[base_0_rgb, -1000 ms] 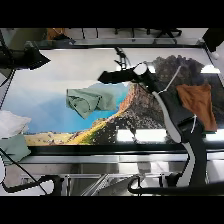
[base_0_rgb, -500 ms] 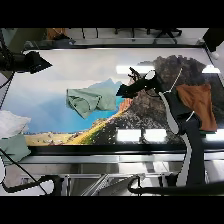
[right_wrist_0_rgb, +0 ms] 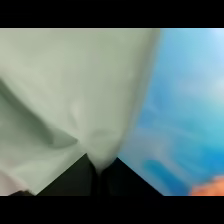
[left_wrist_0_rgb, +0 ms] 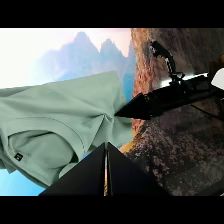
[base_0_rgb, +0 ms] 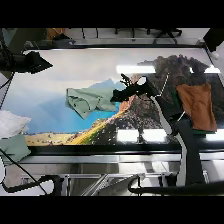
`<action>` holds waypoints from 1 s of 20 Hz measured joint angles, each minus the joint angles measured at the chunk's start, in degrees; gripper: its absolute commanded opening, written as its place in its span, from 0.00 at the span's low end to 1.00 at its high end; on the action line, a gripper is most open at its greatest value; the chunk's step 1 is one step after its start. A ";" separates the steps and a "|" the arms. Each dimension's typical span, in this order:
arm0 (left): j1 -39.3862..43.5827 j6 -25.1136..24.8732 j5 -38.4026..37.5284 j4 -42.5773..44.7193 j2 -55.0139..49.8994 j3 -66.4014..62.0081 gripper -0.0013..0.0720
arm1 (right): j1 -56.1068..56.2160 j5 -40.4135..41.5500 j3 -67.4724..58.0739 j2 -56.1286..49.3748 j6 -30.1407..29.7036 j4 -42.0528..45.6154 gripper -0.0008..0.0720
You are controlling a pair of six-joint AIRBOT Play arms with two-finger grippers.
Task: Fold the shirts.
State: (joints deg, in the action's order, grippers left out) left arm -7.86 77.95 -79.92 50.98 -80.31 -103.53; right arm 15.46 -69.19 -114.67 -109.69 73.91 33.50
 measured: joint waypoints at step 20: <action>0.00 0.17 -0.07 -0.04 0.00 0.00 0.03 | -54.36 -3.87 -2.73 31.19 14.01 3.54 0.04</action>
State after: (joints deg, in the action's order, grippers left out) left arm -7.86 78.13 -79.99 50.94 -80.31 -103.53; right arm -38.89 -73.06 -117.40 -78.50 87.92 37.04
